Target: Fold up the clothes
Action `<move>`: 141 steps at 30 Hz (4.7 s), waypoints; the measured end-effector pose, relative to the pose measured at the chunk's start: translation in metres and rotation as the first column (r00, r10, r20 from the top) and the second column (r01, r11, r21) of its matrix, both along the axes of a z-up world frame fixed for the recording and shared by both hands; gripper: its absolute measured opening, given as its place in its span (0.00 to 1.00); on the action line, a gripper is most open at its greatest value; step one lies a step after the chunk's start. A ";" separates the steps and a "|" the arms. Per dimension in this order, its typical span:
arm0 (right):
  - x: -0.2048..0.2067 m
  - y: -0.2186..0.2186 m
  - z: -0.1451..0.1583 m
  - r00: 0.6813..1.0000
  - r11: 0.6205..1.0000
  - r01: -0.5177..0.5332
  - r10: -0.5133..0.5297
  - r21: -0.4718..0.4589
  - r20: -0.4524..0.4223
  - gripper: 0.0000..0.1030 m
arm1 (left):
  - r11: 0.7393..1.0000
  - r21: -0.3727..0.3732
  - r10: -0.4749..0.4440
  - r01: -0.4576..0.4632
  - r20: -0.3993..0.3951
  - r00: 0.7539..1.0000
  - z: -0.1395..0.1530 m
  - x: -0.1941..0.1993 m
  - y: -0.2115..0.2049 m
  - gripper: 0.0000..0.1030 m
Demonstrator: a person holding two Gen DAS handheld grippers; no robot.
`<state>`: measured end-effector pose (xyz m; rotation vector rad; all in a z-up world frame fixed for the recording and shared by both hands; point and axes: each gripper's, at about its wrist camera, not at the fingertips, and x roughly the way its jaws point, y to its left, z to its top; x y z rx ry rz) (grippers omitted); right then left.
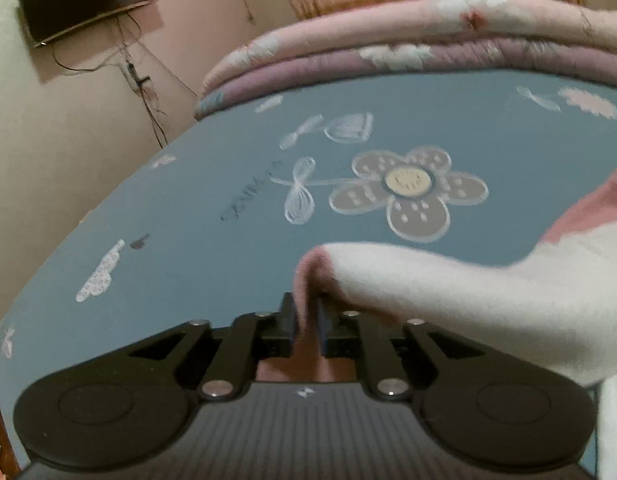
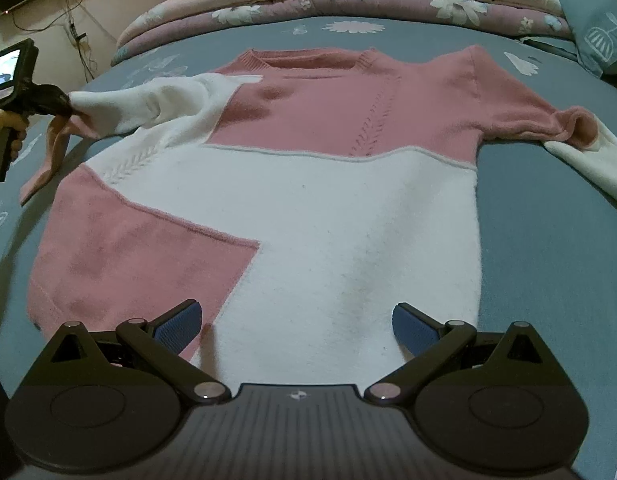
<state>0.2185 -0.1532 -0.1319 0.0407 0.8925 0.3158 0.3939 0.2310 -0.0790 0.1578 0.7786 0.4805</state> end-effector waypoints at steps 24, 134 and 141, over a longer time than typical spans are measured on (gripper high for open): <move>-0.021 -0.108 0.023 0.964 0.943 0.261 -0.265 0.206 -0.006 1.00 | 0.829 -0.132 -0.551 0.543 -0.030 0.834 0.037 -0.181 -0.117 0.70; -0.078 -0.001 0.011 0.805 0.901 -0.117 0.332 -0.418 0.491 0.18 | 0.207 0.026 -0.978 0.978 0.015 0.206 0.037 -0.245 -0.267 0.75; -0.058 -0.030 0.036 0.839 0.978 -0.068 0.164 -0.199 0.518 0.18 | 0.163 0.458 -0.937 0.874 -0.205 0.282 -0.027 -0.286 -0.299 0.75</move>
